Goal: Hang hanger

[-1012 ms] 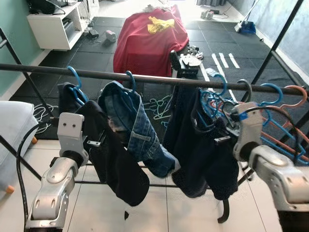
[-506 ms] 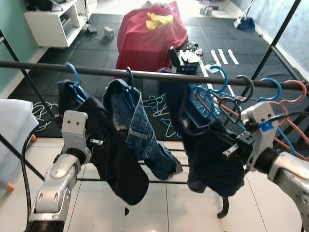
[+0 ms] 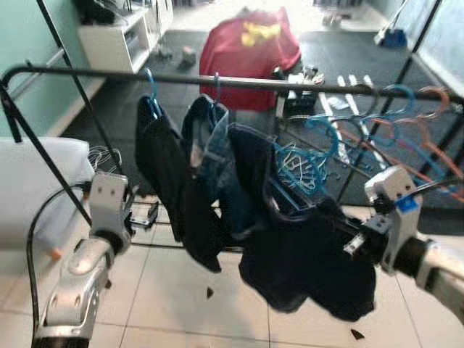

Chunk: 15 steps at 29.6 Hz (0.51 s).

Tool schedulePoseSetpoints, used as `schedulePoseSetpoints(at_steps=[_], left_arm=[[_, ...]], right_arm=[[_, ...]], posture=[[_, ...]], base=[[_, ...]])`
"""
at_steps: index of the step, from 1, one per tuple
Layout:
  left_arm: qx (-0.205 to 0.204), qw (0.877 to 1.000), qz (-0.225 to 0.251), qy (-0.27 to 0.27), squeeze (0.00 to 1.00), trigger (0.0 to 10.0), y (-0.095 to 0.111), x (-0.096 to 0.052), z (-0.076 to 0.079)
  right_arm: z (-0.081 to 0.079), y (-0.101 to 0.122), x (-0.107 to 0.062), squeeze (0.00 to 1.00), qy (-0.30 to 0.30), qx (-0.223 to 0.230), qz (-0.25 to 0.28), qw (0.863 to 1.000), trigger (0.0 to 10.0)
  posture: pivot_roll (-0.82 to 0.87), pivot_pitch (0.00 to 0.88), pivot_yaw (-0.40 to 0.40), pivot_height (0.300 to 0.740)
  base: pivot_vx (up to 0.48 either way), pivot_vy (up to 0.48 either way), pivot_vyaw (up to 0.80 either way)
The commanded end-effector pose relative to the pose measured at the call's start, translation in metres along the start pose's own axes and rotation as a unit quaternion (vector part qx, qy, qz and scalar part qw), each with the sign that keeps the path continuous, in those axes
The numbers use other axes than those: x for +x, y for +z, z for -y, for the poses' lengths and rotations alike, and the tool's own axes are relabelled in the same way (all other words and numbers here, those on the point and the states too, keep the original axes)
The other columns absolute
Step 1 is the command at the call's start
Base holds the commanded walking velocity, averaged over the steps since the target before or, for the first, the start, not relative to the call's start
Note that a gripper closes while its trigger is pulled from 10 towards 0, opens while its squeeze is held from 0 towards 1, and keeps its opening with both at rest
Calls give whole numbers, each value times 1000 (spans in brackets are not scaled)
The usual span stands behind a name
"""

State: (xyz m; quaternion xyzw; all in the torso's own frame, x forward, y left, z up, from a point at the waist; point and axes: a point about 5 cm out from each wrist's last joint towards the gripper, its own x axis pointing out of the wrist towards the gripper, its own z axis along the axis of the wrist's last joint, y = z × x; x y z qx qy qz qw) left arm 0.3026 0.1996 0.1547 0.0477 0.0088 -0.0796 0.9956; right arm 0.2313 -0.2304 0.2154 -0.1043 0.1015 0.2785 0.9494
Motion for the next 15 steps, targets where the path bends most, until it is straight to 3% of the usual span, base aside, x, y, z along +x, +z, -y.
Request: schedulePoseSetpoints(at_steps=[1,6,9,11,12,15], left_arm=[[0,1000,-11,-4,0,10000,-6,-4,-3],[-9,999,8,-46,0,10000,4,-1,-3],[16,984,59,-167,0,10000,34,-2,-4],[16,984,59,-167,0,10000,34,-2,-4],[30,975,92,-199,0,10000,51,-3,-10],[44,971,105,-208,0,10000,59,-3,-13]], right_arm=[[-6,4,-2,0,20,-5,7,1000,0],[-14,6,-14,0,72,-9,0,997,0],[-35,11,-29,0,184,6,-3,983,0],[-35,11,-29,0,184,6,-3,983,0],[-42,14,-32,0,223,15,2,975,0],[-44,16,-33,0,236,17,7,971,0]], posture=[[-96,129,-27,740],[-101,130,-24,740],[-102,126,-33,740],[-102,126,-33,740],[-100,124,-35,740],[-97,123,-35,740]], base=[[-360,0,0],[-340,0,0],[-84,0,0],[0,0,0],[0,0,0],[0,0,0]])
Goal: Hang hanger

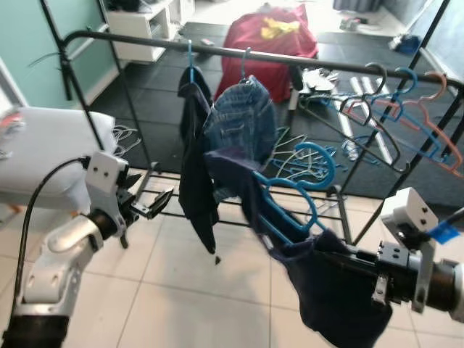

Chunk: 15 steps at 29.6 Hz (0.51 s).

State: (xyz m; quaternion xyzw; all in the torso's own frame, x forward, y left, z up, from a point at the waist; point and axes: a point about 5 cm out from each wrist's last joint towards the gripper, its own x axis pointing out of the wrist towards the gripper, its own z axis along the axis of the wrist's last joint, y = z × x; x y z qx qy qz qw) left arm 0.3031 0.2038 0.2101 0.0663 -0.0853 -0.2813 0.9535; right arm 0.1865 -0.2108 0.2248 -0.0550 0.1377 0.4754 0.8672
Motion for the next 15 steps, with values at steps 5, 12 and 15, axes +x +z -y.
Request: schedulePoseSetpoints(at_steps=[5,12,15], left_arm=[[55,993,70,-78,0,10000,29,2,-8],[35,980,114,-157,0,10000,45,-1,-10],[2,972,113,-204,0,10000,49,-8,-19]], right_arm=[[-4,18,-6,0,50,-33,28,998,0],[2,38,-18,0,69,-49,57,995,0],[3,45,-27,0,80,-54,61,993,0]], posture=[[-94,104,-34,740],[-102,93,-32,740],[-106,85,-32,740]], base=[[0,0,0],[0,0,0],[0,0,0]])
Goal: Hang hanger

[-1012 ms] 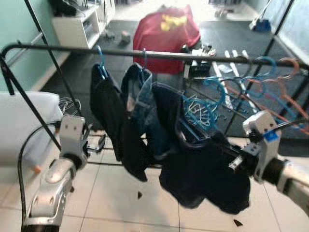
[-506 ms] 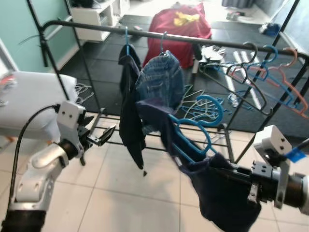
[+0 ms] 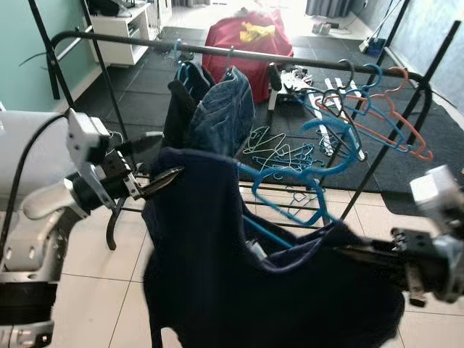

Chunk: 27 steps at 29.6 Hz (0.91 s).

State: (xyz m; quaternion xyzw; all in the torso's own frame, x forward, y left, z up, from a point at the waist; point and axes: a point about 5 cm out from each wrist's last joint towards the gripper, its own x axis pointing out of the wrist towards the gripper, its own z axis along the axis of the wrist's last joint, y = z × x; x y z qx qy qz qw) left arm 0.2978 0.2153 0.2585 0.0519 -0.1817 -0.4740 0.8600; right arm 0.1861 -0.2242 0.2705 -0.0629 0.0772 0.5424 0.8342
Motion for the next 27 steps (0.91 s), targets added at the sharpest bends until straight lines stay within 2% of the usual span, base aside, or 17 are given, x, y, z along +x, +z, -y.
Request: schedulePoseSetpoints(at_steps=[1,2,4,7,13,15,20,27], left_arm=[[-24,999,-1,-26,0,10000,4,-11,-4],[-24,999,-1,-26,0,10000,4,-11,-4],[-50,997,5,-66,0,10000,9,-25,-7],[-43,996,-4,-79,0,10000,8,-28,-8],[-54,994,1,-93,0,10000,5,-27,-6],[-73,990,1,-118,0,10000,-2,-25,2],[-86,986,-15,-142,0,10000,-19,-20,13],[-92,985,-2,-145,0,10000,-23,-16,16]], right_arm=[[-2,6,-5,0,13,-8,9,1000,0],[-2,6,-5,0,13,-8,9,1000,0],[-4,8,-9,0,22,-6,5,1000,0],[-5,9,-9,0,35,-6,7,999,0],[-4,13,-9,0,42,-11,14,999,0],[-3,20,-10,0,44,-21,29,998,0],[-2,31,-11,0,51,-37,56,996,0],[-3,41,-12,0,66,-48,81,993,0]], posture=[[-106,84,-33,740],[-106,84,-33,740],[-107,83,-32,740],[-105,77,-29,740],[-108,71,-24,740],[-112,67,-23,740],[-115,64,-23,740],[-116,63,-23,740]], base=[[0,0,0],[0,0,0],[0,0,0],[0,0,0],[0,0,0],[0,0,0],[0,0,0],[0,0,0]])
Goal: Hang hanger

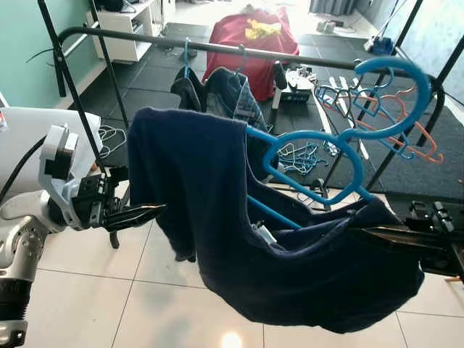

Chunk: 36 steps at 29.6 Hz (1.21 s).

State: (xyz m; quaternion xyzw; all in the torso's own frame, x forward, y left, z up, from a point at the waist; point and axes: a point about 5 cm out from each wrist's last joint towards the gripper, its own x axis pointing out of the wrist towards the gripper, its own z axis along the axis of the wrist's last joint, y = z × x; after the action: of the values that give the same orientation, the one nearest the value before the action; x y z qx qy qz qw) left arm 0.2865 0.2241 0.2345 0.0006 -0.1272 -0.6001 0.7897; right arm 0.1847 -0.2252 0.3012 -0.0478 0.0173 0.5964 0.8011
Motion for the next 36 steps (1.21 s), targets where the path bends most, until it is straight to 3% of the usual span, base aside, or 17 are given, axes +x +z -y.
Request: schedulePoseSetpoints(at_steps=[1,6,7,16,22,26,32,36], left_arm=[[-2,1000,0,-8,0,10000,-7,6,3],[-4,1000,4,-5,0,10000,-7,8,2],[-6,1000,6,-1,0,0,-6,8,1],[6,1000,16,24,0,0,3,4,-6],[29,995,47,83,0,0,16,-3,-20],[31,994,48,91,0,0,16,-4,-21],[38,992,56,109,0,0,18,-6,-23],[49,986,75,143,0,0,25,-10,-30]], right_arm=[[-2,13,-2,0,8,-25,24,999,0],[-1,14,-1,0,7,-26,24,999,0],[-1,13,-1,0,5,-25,23,999,0],[0,11,0,0,-1,-19,17,1000,0],[2,1,-3,0,-27,0,-5,1000,0],[1,-2,-3,0,-31,5,-10,999,0],[0,-15,-4,0,-48,26,-43,998,0],[-4,-38,-6,0,-65,62,-106,990,0]], posture=[[-115,66,-24,740],[-114,68,-25,740],[-113,69,-24,740],[-111,74,-26,740],[-107,82,-27,740],[-107,82,-27,740],[-107,86,-26,740],[-110,90,-33,740]], base=[[0,0,0],[0,0,0],[0,0,0],[0,0,0],[0,0,0],[0,0,0],[0,0,0],[0,0,0]])
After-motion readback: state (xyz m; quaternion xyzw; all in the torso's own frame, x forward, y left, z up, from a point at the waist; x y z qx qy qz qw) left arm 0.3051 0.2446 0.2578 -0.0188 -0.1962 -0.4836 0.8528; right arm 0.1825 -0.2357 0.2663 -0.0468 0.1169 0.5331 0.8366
